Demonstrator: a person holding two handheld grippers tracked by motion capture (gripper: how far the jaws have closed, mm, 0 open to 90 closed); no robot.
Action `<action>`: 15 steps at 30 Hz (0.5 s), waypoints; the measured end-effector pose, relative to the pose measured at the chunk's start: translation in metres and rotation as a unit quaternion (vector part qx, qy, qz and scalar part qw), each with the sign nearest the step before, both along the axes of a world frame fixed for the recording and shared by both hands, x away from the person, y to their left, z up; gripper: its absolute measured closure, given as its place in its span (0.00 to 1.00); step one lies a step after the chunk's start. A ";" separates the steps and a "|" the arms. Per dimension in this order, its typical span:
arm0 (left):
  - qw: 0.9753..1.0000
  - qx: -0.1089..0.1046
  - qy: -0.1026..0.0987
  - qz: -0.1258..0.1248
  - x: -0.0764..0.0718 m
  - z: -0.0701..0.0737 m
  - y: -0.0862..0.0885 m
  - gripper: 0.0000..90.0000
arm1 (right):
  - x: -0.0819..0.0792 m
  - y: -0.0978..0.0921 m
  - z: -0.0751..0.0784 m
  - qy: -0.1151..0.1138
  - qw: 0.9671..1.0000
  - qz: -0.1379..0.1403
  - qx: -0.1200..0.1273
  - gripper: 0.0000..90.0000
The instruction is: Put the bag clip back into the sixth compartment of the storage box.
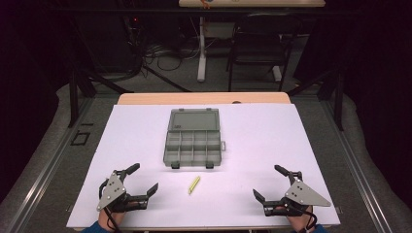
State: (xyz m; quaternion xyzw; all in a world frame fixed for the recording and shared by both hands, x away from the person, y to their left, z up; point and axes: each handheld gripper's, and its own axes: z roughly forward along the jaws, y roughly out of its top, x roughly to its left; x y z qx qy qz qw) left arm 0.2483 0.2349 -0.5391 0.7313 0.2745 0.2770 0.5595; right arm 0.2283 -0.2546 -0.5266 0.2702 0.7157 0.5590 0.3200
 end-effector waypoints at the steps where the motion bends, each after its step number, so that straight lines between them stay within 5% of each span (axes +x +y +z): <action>1: 1.000 0.002 0.000 0.000 0.000 0.000 0.000 0.11 | 0.000 0.000 0.000 0.000 1.000 0.000 0.000 0.00; 15: 1.000 0.011 0.008 -0.003 -0.001 0.001 -0.012 0.11 | 0.000 0.001 0.000 0.001 1.000 0.001 -0.007 0.00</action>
